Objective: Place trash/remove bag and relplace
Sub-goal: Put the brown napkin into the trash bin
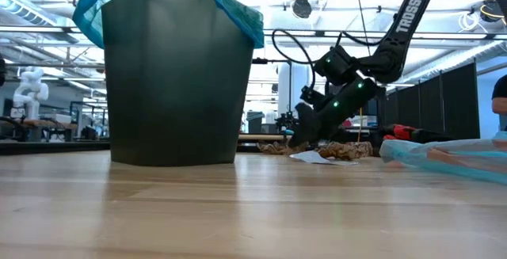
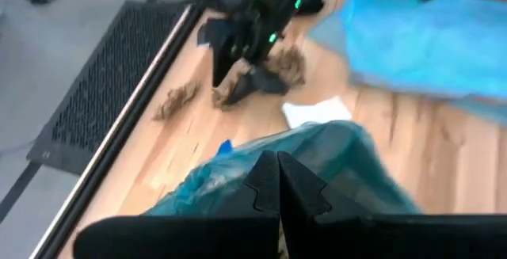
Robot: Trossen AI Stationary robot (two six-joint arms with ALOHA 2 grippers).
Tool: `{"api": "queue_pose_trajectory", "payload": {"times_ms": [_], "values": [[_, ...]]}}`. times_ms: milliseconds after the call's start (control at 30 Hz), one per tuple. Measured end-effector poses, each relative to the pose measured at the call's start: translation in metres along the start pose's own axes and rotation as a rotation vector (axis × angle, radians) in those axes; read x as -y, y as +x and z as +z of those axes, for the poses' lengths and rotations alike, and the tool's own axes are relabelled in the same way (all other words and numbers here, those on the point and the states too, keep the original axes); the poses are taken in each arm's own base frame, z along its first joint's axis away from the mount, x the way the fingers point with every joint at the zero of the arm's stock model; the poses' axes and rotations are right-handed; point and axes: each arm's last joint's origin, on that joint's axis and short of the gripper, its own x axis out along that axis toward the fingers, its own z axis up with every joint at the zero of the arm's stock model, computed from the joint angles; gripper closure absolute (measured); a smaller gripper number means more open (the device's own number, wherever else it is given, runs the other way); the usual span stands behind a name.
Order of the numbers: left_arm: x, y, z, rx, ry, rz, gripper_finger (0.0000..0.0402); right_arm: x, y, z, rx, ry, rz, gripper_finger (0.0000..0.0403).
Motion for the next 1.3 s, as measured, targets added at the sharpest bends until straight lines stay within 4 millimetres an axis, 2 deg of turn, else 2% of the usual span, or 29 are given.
{"api": "queue_pose_trajectory", "payload": {"times_ms": [167, 300, 367, 400, 533, 667, 833, 933, 1067, 1133, 1200, 1300], "values": [[0.007, -0.014, -0.009, 0.082, -0.012, 0.006, 0.0401, -0.002, 0.006, 0.004, 0.007, 0.019, -0.003, 0.0233], [0.011, -0.016, -0.028, 0.111, -0.047, 0.046, 0.0401, -0.003, 0.006, 0.006, 0.0, -0.001, 0.007, 0.032], [0.013, -0.016, -0.039, 0.132, -0.065, 0.054, 0.0401, -0.004, 0.004, 0.008, -0.003, -0.005, 0.054, 0.0373], [0.014, -0.015, -0.044, 0.147, -0.074, 0.056, 0.0401, -0.006, 0.003, 0.009, -0.006, -0.005, 0.087, 0.0387], [0.018, -0.012, -0.066, 0.284, -0.128, 0.027, 0.0401, -0.012, -0.01, 0.02, 0.016, 0.013, 0.182, 0.0391], [0.018, -0.011, -0.086, 0.466, -0.13, -0.036, 0.0401, -0.02, -0.035, 0.04, 0.084, -0.012, 0.218, 0.04], [0.011, -0.015, -0.109, 0.59, -0.161, -0.078, 0.0401, -0.033, -0.082, 0.069, 0.226, -0.086, 0.259, 0.0401], [0.006, -0.02, -0.115, 0.621, -0.169, -0.084, 0.0401, -0.043, -0.115, 0.084, 0.336, -0.137, 0.318, 0.0401], [0.004, -0.024, -0.115, 0.636, -0.119, -0.07, 0.0401, -0.068, -0.155, 0.108, 0.467, -0.201, 0.448, 0.0402], [0.004, -0.024, -0.116, 0.635, -0.099, -0.059, 0.0401, -0.084, -0.168, 0.12, 0.503, -0.255, 0.488, 0.0402], [0.003, -0.023, -0.117, 0.622, -0.102, -0.028, 0.0401, -0.102, -0.177, 0.134, 0.517, -0.317, 0.519, 0.0402], [0.003, -0.022, -0.118, 0.61, -0.106, -0.012, 0.0401, -0.128, -0.179, 0.153, 0.507, -0.408, 0.528, 0.0402]]}}
